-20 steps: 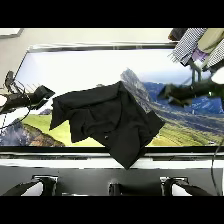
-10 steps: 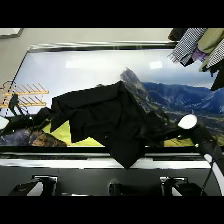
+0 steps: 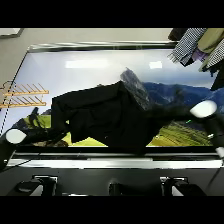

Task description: Fold the clothes and pants, and hang the long-sleeved shirts on hangers.

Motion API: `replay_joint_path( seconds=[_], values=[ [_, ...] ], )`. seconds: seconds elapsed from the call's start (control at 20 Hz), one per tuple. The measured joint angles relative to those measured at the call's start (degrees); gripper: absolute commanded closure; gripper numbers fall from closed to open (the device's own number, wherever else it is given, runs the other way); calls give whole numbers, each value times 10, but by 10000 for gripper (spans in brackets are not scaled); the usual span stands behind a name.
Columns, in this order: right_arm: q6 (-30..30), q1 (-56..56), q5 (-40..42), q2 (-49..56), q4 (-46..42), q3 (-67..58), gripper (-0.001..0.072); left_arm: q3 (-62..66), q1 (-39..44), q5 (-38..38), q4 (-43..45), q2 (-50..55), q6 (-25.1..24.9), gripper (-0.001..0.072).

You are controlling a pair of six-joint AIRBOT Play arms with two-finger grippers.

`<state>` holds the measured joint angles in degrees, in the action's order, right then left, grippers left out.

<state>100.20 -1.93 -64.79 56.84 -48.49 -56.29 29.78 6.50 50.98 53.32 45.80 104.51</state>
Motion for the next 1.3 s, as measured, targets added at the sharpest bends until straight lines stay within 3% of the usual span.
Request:
replay_joint_path(
  seconds=[0.2,0.5,0.95,1.0,1.05,1.1,1.3],
  values=[
    [0,-114,-36,-1,-8,-144,678,-3,126,-91,-29,55,45,21],
    [-15,-164,-76,-3,-19,-207,678,15,290,-247,-141,176,65,21],
    [-32,-171,-52,-7,-21,-217,678,120,383,-305,-177,330,72,32],
    [-33,-171,-52,-7,-22,-217,678,130,386,-307,-178,341,74,126],
    [-34,-171,-51,-7,-22,-217,678,137,389,-308,-179,351,74,475],
    [-35,-171,-50,-7,-22,-217,678,144,391,-309,-179,361,75,684],
    [-37,-171,-49,-8,-20,-217,678,156,369,-297,-178,363,64,688]
  ],
)
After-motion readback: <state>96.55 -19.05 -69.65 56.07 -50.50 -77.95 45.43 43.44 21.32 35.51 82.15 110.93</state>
